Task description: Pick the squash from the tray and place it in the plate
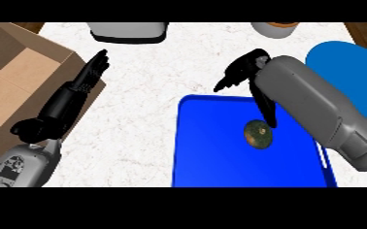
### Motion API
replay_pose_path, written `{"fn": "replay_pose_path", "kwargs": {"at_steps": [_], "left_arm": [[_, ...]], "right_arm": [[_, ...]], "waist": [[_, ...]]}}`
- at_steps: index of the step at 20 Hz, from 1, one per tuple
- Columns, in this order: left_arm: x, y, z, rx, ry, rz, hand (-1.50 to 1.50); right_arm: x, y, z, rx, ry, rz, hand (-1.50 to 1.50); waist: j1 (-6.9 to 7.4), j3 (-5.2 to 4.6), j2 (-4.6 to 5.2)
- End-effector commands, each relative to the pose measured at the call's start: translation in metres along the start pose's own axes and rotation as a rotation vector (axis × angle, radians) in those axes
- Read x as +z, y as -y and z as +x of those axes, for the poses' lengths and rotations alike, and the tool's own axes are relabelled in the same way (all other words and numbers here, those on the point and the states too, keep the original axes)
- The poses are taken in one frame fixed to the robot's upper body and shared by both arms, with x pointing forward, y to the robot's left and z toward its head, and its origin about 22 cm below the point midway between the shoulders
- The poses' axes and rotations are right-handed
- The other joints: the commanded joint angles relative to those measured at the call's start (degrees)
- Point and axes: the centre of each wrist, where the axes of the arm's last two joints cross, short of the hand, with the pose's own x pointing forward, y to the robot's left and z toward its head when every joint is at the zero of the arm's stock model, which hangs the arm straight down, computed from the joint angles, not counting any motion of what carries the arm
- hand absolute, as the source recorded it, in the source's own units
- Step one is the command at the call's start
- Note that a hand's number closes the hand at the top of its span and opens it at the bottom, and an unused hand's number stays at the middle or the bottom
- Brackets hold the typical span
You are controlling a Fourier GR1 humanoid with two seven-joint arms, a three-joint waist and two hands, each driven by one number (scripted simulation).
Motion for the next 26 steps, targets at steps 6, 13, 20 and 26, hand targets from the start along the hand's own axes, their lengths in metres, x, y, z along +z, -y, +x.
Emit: {"fn": "replay_pose_path", "kwargs": {"at_steps": [6,13,20,26], "left_arm": [[0.003,0.005,0.005,-0.006,0.006,-0.005,0.00],[0.001,0.009,0.011,-0.002,-0.002,-0.002,0.00],[0.008,-0.006,0.007,-0.002,-0.011,-0.001,0.00],[0.025,-0.002,-0.005,-0.005,-0.002,0.012,0.00]], "right_arm": [[-0.004,0.023,-0.009,-0.029,-0.100,0.053,-1.50],[-0.008,0.026,-0.013,-0.030,-0.086,0.137,-1.50],[-0.045,-0.004,-0.017,0.024,-0.094,0.213,-1.50],[-0.056,-0.019,-0.023,0.073,-0.106,0.253,-1.50]], "waist": [[-0.14,0.05,0.14],[0.03,0.07,0.33],[-0.55,0.06,0.02],[-0.63,0.04,-0.07]]}}
